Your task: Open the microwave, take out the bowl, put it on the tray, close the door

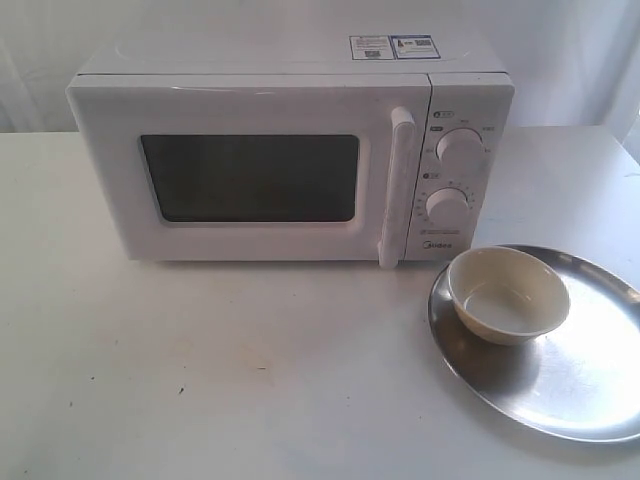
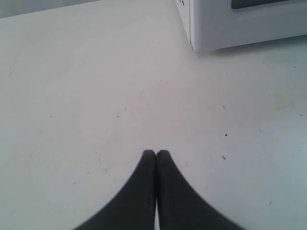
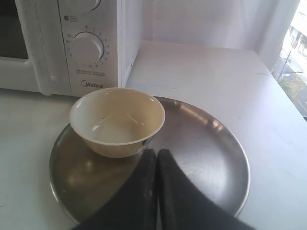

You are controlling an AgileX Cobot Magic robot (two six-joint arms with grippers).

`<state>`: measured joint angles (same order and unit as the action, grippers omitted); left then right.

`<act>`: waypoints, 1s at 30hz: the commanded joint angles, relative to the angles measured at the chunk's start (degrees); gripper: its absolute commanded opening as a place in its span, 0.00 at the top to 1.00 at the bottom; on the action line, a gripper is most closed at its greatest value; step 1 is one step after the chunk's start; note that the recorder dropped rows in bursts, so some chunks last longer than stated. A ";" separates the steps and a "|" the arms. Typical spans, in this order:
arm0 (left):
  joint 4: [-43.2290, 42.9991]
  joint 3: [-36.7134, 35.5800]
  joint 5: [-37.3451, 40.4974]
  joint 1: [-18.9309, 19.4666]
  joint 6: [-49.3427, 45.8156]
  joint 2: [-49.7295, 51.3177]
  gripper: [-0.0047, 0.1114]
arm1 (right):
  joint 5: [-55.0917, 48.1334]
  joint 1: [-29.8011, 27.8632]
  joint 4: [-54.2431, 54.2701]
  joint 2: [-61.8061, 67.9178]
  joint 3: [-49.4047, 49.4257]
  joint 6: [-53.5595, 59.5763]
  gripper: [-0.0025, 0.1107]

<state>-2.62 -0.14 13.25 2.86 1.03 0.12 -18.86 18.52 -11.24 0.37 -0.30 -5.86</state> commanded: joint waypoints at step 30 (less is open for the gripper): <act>0.42 0.14 0.08 -0.24 0.20 -0.12 0.96 | -0.44 -0.29 8.06 -0.37 0.30 7.35 0.98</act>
<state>-2.62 -0.14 13.25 2.86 1.03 0.12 -19.30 18.52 -2.61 0.37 -0.30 -1.86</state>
